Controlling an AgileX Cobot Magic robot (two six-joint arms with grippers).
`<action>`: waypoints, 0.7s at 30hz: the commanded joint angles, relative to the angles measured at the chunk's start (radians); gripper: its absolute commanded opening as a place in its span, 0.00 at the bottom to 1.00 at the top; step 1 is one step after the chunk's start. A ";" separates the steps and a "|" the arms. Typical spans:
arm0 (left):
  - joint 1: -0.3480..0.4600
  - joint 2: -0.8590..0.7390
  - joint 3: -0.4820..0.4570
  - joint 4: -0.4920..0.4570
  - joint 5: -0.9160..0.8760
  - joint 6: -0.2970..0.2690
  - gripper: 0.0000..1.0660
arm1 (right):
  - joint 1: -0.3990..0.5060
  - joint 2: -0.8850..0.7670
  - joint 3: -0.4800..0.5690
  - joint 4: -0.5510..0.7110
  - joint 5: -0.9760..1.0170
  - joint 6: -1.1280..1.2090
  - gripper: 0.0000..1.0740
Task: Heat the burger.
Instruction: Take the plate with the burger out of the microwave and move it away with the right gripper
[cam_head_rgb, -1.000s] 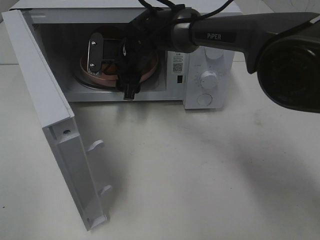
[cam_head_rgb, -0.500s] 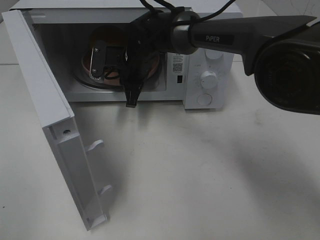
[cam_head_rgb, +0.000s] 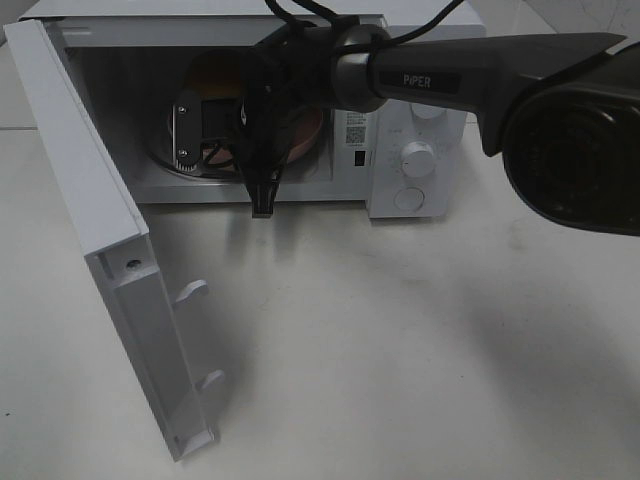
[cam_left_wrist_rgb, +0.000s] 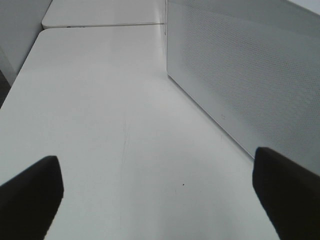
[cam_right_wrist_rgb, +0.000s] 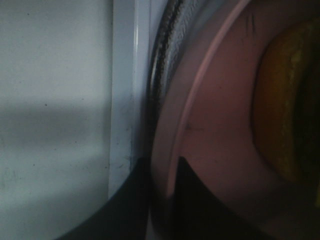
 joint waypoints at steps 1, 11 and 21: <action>0.002 -0.024 0.002 0.000 -0.002 0.002 0.92 | 0.005 -0.024 0.036 -0.002 -0.033 -0.043 0.00; 0.002 -0.024 0.002 0.000 -0.002 0.002 0.92 | 0.011 -0.140 0.236 -0.003 -0.153 -0.174 0.00; 0.002 -0.024 0.002 0.000 -0.002 0.002 0.92 | 0.011 -0.250 0.402 -0.005 -0.276 -0.253 0.00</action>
